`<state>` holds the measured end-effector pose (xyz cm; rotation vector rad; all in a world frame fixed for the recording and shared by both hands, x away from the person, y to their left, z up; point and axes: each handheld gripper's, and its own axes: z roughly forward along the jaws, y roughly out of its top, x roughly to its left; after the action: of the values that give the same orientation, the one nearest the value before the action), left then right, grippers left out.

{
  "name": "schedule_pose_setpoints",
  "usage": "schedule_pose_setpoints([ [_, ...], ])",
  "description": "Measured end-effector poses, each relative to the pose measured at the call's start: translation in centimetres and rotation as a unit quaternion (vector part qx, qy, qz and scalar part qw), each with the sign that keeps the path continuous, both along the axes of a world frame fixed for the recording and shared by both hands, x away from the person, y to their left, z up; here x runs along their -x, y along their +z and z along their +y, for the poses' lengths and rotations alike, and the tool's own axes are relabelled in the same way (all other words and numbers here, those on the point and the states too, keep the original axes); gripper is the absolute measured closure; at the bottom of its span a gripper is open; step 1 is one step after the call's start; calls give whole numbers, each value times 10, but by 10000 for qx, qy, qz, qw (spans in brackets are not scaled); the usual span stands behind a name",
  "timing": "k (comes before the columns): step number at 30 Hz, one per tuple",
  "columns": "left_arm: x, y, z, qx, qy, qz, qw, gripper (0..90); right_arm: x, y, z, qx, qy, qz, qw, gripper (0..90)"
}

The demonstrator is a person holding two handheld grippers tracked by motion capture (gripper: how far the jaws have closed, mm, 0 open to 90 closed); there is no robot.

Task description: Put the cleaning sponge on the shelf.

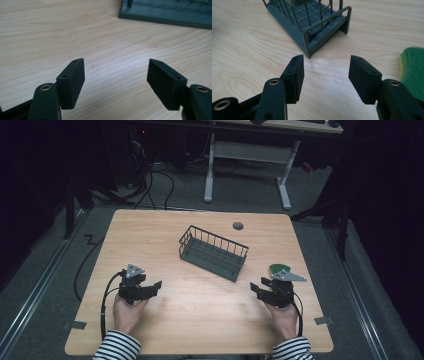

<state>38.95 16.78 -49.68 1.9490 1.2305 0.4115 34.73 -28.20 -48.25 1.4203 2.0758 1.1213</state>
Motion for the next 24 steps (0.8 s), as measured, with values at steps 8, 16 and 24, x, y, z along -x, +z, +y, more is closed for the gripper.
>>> schedule_pose_setpoints([
  [8,-16,17,-14,-20,-133,-47,9999,341,-18,14,-4,-320,-8,-55,9995,492],
  [16,-34,33,-30,-41,-253,-48,9997,350,-29,23,-7,-430,-86,-89,9990,509],
  [24,-56,52,-42,59,-272,-90,9996,361,-40,33,-6,-443,-136,-108,9989,523],
])
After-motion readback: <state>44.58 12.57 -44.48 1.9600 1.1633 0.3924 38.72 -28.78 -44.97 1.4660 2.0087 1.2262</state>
